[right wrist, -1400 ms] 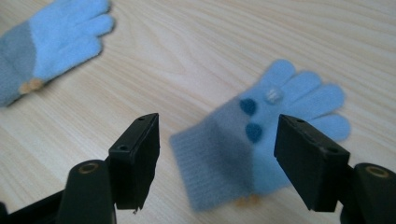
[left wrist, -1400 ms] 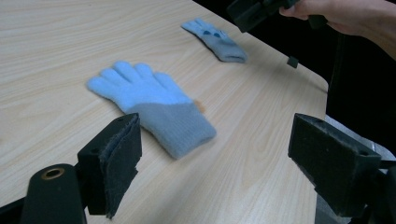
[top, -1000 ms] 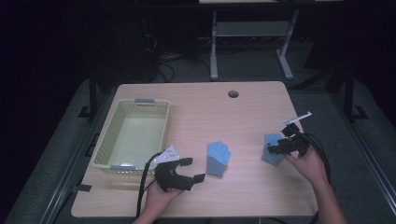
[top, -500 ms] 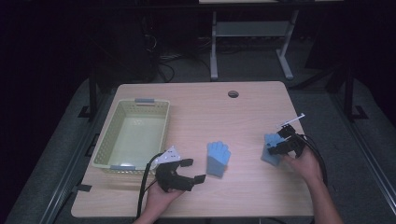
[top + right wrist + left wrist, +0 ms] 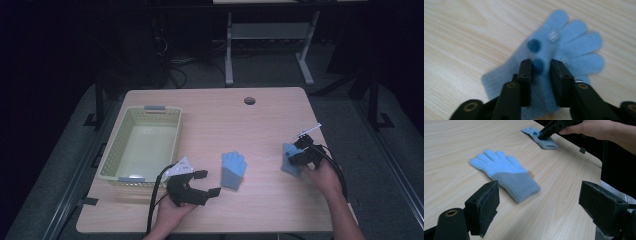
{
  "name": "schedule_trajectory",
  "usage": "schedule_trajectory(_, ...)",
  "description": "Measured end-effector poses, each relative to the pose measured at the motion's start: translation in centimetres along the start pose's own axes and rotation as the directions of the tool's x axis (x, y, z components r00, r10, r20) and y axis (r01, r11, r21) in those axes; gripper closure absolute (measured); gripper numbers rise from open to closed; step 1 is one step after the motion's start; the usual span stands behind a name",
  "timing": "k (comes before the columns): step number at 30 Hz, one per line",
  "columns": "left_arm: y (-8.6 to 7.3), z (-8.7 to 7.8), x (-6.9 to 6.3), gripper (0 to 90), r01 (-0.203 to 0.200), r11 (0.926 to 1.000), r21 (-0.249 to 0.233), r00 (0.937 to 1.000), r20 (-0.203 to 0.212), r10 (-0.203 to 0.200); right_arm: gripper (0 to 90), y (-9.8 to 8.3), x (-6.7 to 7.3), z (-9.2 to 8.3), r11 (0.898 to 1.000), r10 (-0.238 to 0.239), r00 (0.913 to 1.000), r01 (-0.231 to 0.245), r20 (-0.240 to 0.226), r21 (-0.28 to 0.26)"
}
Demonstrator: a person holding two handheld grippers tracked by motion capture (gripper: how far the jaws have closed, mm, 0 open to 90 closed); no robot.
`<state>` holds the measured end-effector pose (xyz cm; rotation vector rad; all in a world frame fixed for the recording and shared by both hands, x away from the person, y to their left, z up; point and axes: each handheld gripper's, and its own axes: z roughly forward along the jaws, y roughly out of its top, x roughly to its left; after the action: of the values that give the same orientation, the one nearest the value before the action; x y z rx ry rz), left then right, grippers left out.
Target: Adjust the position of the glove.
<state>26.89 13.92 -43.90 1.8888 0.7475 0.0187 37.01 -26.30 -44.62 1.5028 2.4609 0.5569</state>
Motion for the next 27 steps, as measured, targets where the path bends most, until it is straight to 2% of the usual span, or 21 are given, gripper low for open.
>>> schedule_trajectory(4, 0.0, 0.0, -0.1, 16.4, -0.005, 1.0, 0.0, 1.0, -0.006, 0.005, 79.4, 0.1, 0.2, 0.0, 1.0, -0.005, 1.0, 0.005, -0.002, -0.003)
schedule_trajectory(5, 0.0, 0.0, -0.1, 16.4, -0.006, 1.0, 0.004, 1.0, -0.006, 0.006, 80.7, 0.1, 0.1, -0.1, 1.0, 0.016, 0.9997, -0.016, -0.016, 0.003)
schedule_trajectory(14, 0.1, -0.3, 0.0, 16.4, -0.004, 0.9999, -0.01, 0.9999, -0.011, 0.004, 82.0, -0.1, -0.2, -0.8, 0.999, 0.051, 0.998, -0.052, -0.037, -0.014)
schedule_trajectory(18, 0.2, -0.4, 0.0, 16.4, -0.006, 0.9999, -0.013, 0.9999, -0.011, 0.005, 82.1, -0.1, 0.2, -1.6, 0.998, 0.047, 0.9982, -0.048, -0.037, -0.032)
schedule_trajectory(21, 0.2, -0.4, 0.1, 16.4, 0.001, 0.9999, -0.015, 0.9999, -0.012, -0.001, 82.1, 0.0, 0.5, -2.3, 0.996, 0.049, 0.9971, -0.053, -0.058, -0.066)
schedule_trajectory(27, 0.4, -0.5, 0.0, 16.4, -0.007, 0.9998, -0.017, 0.9999, -0.016, 0.007, 82.1, 0.7, 1.7, -3.6, 0.995, 0.019, 0.9974, -0.026, -0.069, -0.097)
